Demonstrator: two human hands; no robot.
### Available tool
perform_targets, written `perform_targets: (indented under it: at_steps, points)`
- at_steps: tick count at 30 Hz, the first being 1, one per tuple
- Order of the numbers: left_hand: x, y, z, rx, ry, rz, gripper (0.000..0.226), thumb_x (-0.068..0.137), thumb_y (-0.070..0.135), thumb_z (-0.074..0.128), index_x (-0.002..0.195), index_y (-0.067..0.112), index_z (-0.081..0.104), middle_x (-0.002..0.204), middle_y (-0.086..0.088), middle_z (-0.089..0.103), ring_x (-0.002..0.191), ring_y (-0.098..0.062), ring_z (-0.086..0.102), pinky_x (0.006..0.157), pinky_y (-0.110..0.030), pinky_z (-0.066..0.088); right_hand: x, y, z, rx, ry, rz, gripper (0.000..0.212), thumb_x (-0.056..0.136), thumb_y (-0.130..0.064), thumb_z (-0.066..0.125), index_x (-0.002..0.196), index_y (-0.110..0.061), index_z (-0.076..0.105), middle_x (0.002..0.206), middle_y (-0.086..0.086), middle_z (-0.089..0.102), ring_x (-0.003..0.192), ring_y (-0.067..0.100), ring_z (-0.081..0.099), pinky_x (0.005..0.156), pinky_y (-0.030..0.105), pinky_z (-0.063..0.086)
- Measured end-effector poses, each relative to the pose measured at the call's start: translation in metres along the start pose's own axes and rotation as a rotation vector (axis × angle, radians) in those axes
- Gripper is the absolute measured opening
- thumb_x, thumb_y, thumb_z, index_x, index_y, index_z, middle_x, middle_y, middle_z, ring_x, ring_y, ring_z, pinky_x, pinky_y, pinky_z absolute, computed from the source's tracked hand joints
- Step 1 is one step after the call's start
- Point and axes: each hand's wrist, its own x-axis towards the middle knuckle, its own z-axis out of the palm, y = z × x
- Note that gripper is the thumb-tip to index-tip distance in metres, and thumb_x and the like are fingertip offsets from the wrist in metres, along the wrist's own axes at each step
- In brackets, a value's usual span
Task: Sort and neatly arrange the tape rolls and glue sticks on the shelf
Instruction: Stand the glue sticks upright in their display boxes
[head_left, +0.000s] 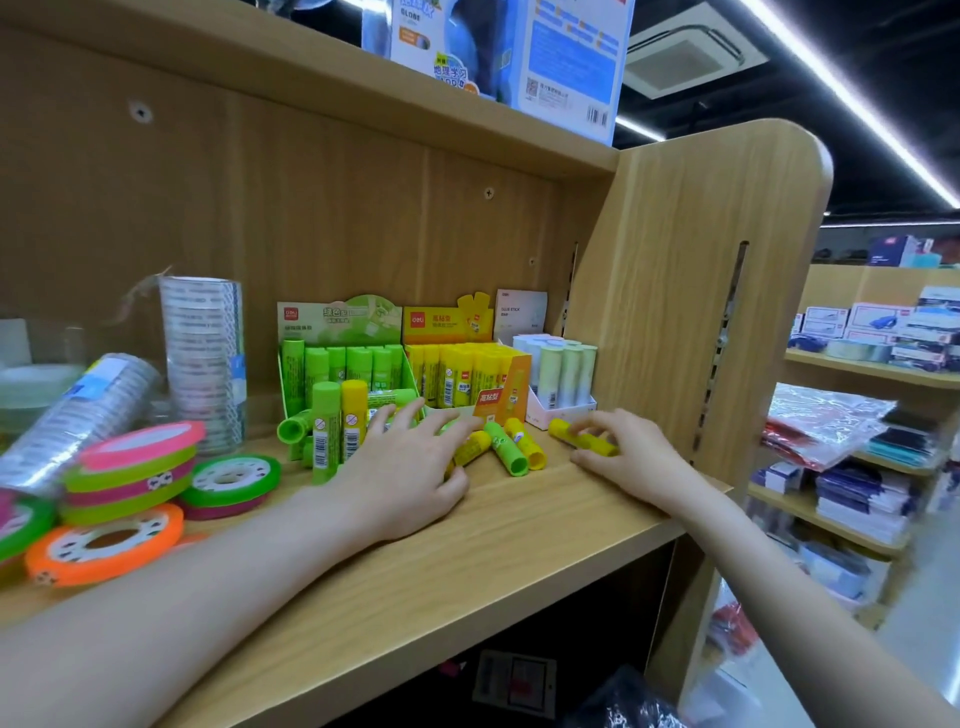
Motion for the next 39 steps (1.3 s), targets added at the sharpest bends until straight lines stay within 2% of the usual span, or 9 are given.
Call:
perform_targets:
  at_steps: [4, 10, 14, 18, 21, 24, 28, 35, 39]
  points:
    - [0.000, -0.002, 0.000, -0.006, 0.009, 0.036, 0.057, 0.097, 0.038, 0.030, 0.144, 0.047, 0.000, 0.157, 0.012, 0.002, 0.145, -0.021, 0.000, 0.115, -0.047, 0.002, 0.006, -0.025, 0.006, 0.123, 0.050, -0.096, 0.015, 0.084, -0.018, 0.063, 0.099, -0.019, 0.061, 0.087, -0.003, 0.060, 0.082, 0.014, 0.053, 0.073, 0.024, 0.040]
    - [0.002, -0.001, 0.000, 0.012, -0.032, 0.039, 0.046, 0.096, 0.042, 0.021, 0.142, 0.042, 0.027, 0.153, 0.012, 0.022, 0.144, -0.018, 0.004, 0.115, -0.048, 0.000, 0.026, -0.022, -0.006, 0.136, -0.152, -0.021, 0.031, 0.081, -0.025, 0.069, 0.108, -0.023, 0.053, 0.075, -0.006, 0.059, 0.081, 0.015, 0.054, 0.065, 0.024, 0.042]
    - [0.002, -0.001, 0.001, 0.001, -0.041, 0.031, 0.055, 0.088, 0.046, 0.013, 0.141, 0.043, 0.028, 0.150, 0.013, 0.027, 0.143, -0.017, 0.008, 0.116, -0.048, 0.002, 0.029, -0.015, -0.014, 0.628, -0.059, 0.033, 0.032, 0.083, -0.008, 0.067, 0.112, -0.016, 0.055, 0.074, 0.005, 0.063, 0.060, 0.015, 0.054, 0.050, 0.021, 0.046]
    - [0.002, -0.001, -0.001, 0.010, -0.038, 0.031, 0.048, 0.094, 0.044, 0.018, 0.140, 0.042, 0.029, 0.150, 0.013, 0.027, 0.143, -0.016, 0.010, 0.116, -0.046, 0.002, 0.035, -0.025, -0.012, 0.887, -0.062, -0.051, 0.043, 0.085, -0.002, 0.063, 0.122, -0.016, 0.047, 0.083, 0.011, 0.067, 0.073, 0.024, 0.061, 0.068, 0.033, 0.056]
    - [0.001, -0.001, -0.001, 0.002, -0.026, 0.038, 0.043, 0.098, 0.038, 0.027, 0.140, 0.041, 0.030, 0.149, 0.012, 0.028, 0.143, -0.017, 0.010, 0.116, -0.047, 0.001, 0.044, -0.034, -0.008, 0.849, 0.001, -0.135, 0.041, 0.087, 0.000, 0.059, 0.121, -0.020, 0.048, 0.092, 0.009, 0.067, 0.080, 0.018, 0.063, 0.077, 0.033, 0.053]
    - [0.001, -0.001, 0.000, -0.005, -0.018, 0.039, 0.043, 0.098, 0.038, 0.028, 0.140, 0.040, 0.031, 0.149, 0.011, 0.028, 0.142, -0.016, 0.011, 0.116, -0.047, 0.001, 0.051, -0.042, -0.006, 0.776, 0.032, -0.191, 0.040, 0.092, -0.003, 0.049, 0.123, -0.028, 0.052, 0.102, 0.006, 0.055, 0.075, 0.011, 0.064, 0.066, 0.023, 0.053]
    - [0.003, -0.002, 0.001, -0.005, -0.009, 0.043, 0.043, 0.097, 0.038, 0.028, 0.140, 0.040, 0.031, 0.149, 0.011, 0.029, 0.142, -0.017, 0.011, 0.116, -0.048, 0.001, 0.066, -0.055, -0.008, 0.556, 0.070, -0.285, 0.030, 0.086, -0.011, 0.063, 0.113, -0.024, 0.060, 0.095, 0.004, 0.050, 0.051, 0.012, 0.056, 0.046, 0.021, 0.045]
    - [0.002, -0.002, 0.001, -0.001, -0.006, 0.045, 0.043, 0.097, 0.038, 0.028, 0.140, 0.039, 0.032, 0.149, 0.009, 0.029, 0.142, -0.019, 0.012, 0.115, -0.049, 0.001, 0.093, -0.082, -0.009, 0.327, 0.176, -0.262, 0.037, 0.078, -0.010, 0.073, 0.102, -0.021, 0.047, 0.078, 0.006, 0.060, 0.042, -0.005, 0.053, 0.044, 0.008, 0.041]
    - [0.002, -0.002, 0.001, 0.006, -0.004, 0.049, 0.044, 0.097, 0.037, 0.028, 0.141, 0.038, 0.032, 0.150, 0.008, 0.029, 0.142, -0.019, 0.012, 0.115, -0.049, 0.001, 0.095, -0.088, -0.010, 0.272, 0.194, -0.283, 0.034, 0.083, -0.011, 0.068, 0.103, -0.015, 0.040, 0.075, 0.007, 0.062, 0.054, 0.005, 0.060, 0.054, 0.016, 0.050]
